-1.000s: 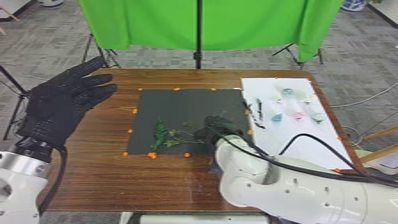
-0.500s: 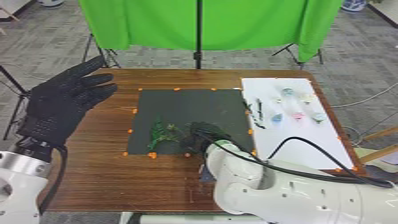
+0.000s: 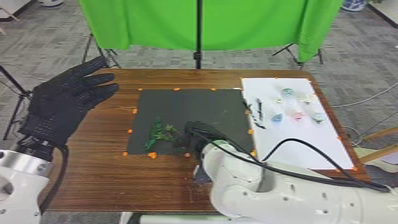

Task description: Arrange flowers

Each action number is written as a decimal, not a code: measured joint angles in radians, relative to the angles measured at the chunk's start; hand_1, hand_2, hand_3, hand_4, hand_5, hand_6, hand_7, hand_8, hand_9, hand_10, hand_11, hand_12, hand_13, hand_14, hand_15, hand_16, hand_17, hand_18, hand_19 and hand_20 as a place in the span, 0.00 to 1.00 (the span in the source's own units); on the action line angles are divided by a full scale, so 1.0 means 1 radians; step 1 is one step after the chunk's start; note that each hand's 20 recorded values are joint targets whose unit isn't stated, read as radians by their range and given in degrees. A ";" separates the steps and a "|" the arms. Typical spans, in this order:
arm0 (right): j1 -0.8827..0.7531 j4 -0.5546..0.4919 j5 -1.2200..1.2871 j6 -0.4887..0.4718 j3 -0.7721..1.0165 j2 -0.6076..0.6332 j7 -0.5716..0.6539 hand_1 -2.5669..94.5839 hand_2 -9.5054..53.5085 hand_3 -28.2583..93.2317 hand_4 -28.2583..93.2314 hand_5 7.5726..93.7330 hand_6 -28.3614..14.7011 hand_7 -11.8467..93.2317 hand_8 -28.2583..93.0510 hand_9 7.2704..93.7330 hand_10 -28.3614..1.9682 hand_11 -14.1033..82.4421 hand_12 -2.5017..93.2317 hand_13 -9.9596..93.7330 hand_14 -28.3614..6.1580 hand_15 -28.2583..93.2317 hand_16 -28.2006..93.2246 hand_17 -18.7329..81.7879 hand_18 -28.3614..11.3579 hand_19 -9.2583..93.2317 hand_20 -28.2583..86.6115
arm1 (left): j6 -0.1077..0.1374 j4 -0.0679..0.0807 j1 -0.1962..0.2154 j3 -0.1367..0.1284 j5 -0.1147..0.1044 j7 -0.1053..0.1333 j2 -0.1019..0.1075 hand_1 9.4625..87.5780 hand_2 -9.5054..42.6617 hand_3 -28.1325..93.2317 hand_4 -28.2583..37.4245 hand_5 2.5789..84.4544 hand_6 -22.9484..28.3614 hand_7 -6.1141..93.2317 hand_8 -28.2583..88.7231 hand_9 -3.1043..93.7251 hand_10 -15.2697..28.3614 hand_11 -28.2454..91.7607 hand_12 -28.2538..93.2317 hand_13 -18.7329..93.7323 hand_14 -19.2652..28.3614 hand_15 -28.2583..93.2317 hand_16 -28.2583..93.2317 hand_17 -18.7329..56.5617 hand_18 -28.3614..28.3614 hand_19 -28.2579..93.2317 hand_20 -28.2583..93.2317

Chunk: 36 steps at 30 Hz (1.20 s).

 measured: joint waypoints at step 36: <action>0.197 0.199 0.252 -0.199 -0.055 -0.111 -0.260 0.24 0.37 0.85 0.04 0.53 0.67 0.23 0.12 0.96 0.47 0.54 0.22 0.86 0.43 0.84 0.37 0.46 0.09 0.94 0.31 | -0.001 0.017 -0.033 0.028 -0.003 0.025 0.023 0.17 0.35 0.87 0.02 0.40 0.65 0.21 0.16 0.34 0.83 0.48 0.31 0.36 0.98 0.66 0.14 0.10 0.93 0.68 0.30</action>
